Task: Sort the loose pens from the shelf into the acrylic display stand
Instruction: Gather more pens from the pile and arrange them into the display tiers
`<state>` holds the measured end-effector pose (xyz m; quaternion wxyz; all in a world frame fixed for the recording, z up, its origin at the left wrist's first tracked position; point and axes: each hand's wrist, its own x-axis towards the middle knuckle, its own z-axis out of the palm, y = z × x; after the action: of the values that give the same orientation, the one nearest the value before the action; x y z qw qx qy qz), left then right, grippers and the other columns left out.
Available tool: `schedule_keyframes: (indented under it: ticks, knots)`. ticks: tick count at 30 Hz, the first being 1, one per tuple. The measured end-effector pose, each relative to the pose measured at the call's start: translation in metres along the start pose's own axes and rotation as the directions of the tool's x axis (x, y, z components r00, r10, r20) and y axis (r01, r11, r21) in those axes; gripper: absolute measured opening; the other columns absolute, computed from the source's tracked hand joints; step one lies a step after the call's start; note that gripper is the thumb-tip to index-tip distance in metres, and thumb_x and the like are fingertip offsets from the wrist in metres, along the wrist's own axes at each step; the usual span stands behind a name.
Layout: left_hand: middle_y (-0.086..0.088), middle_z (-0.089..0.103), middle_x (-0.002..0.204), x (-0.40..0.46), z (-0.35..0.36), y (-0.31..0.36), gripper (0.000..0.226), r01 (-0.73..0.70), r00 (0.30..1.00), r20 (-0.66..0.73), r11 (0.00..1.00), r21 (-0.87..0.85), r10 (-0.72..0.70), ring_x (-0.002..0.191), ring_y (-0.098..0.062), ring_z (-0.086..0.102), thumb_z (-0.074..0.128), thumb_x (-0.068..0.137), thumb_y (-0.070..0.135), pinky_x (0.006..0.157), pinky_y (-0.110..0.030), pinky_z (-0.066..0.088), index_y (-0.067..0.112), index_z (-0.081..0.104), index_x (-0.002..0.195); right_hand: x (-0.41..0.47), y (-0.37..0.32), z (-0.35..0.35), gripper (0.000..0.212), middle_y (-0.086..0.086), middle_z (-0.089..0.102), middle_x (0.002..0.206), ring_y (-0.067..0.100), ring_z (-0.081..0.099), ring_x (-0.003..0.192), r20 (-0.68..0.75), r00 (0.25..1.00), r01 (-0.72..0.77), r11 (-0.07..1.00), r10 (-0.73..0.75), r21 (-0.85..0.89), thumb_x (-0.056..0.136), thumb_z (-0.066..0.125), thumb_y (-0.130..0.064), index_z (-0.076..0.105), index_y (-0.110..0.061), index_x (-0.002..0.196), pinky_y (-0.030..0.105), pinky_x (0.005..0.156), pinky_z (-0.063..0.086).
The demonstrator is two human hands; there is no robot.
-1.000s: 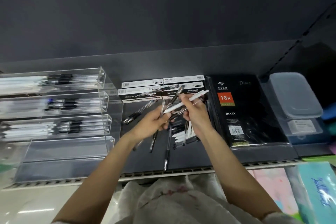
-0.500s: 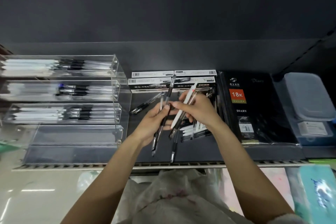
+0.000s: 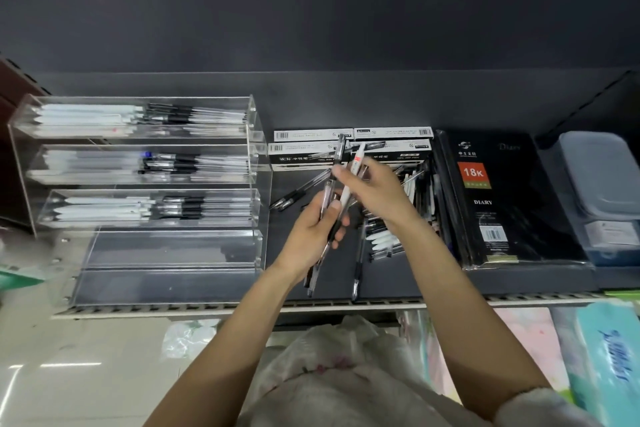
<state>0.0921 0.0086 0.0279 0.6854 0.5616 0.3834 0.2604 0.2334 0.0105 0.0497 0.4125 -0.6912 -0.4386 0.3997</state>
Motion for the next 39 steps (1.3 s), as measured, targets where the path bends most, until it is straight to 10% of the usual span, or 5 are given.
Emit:
schedule_keyframes:
  ticks: [5, 10, 20, 31, 39]
  knots:
    - [0.002, 0.049, 0.077, -0.010, -0.015, -0.001, 0.024, -0.004, 0.999, 0.045, 1.000, 0.016, 0.003, 0.054, -0.004, 0.043, 0.033, 0.103, 0.019, 0.049, -0.019, 0.039, 0.015, 0.048, 0.120, 0.001, -0.019, -0.008, 0.021, -0.007, 0.054, 0.066, -0.002, 0.046, 0.049, 0.042, 0.997, -0.076, 0.984, 0.070, 0.162, 0.089, 0.062, -0.028, 0.064, -0.007, 0.090, 0.011, 0.050, 0.034]
    - [0.001, 0.048, 0.076, -0.019, -0.024, -0.007, 0.028, 0.102, 0.995, 0.002, 0.968, -0.228, -0.104, 0.056, -0.005, 0.044, 0.035, 0.103, 0.019, 0.050, -0.017, 0.038, 0.012, 0.053, 0.123, -0.005, -0.037, -0.034, 0.008, -0.005, 0.057, 0.066, 0.005, 0.049, 0.056, -0.343, 0.938, 0.101, 0.914, 0.044, 0.394, 0.091, 0.061, -0.020, 0.061, -0.017, 0.083, 0.016, 0.049, 0.037]
    - [-0.001, 0.055, 0.070, -0.004, -0.018, 0.014, 0.023, 0.001, 0.943, -0.227, 0.687, -0.726, -0.242, 0.062, -0.010, 0.054, 0.040, 0.102, 0.016, 0.061, -0.020, 0.052, 0.009, 0.061, 0.101, -0.071, 0.001, 0.064, 0.012, -0.008, 0.071, 0.079, 0.006, 0.067, 0.080, -0.370, 0.929, 0.076, 0.972, 0.011, 0.220, 0.084, 0.070, -0.015, 0.060, -0.022, 0.086, 0.030, 0.076, 0.054]
    - [-0.003, 0.073, 0.097, -0.010, -0.021, 0.009, 0.029, 0.029, 0.938, -0.196, 0.629, -0.777, -0.286, 0.093, -0.013, 0.065, 0.036, 0.103, 0.017, 0.086, -0.030, 0.054, 0.008, 0.064, 0.103, -0.071, 0.013, 0.085, 0.009, -0.011, 0.067, 0.089, 0.005, 0.064, 0.077, -0.384, 0.899, 0.175, 0.977, -0.209, -0.120, 0.088, 0.064, -0.016, 0.064, -0.021, 0.096, 0.033, 0.070, 0.054]
    - [-0.008, 0.069, 0.108, -0.005, -0.019, 0.003, 0.024, 0.063, 0.944, -0.146, 0.597, -0.800, -0.295, 0.090, -0.011, 0.067, 0.036, 0.102, 0.016, 0.071, -0.025, 0.057, 0.008, 0.055, 0.115, -0.073, 0.021, 0.063, 0.026, -0.003, 0.064, 0.103, 0.012, 0.062, 0.083, -0.141, 0.961, 0.176, 0.922, -0.236, -0.345, 0.084, 0.066, -0.012, 0.059, -0.022, 0.106, 0.029, 0.074, 0.052]
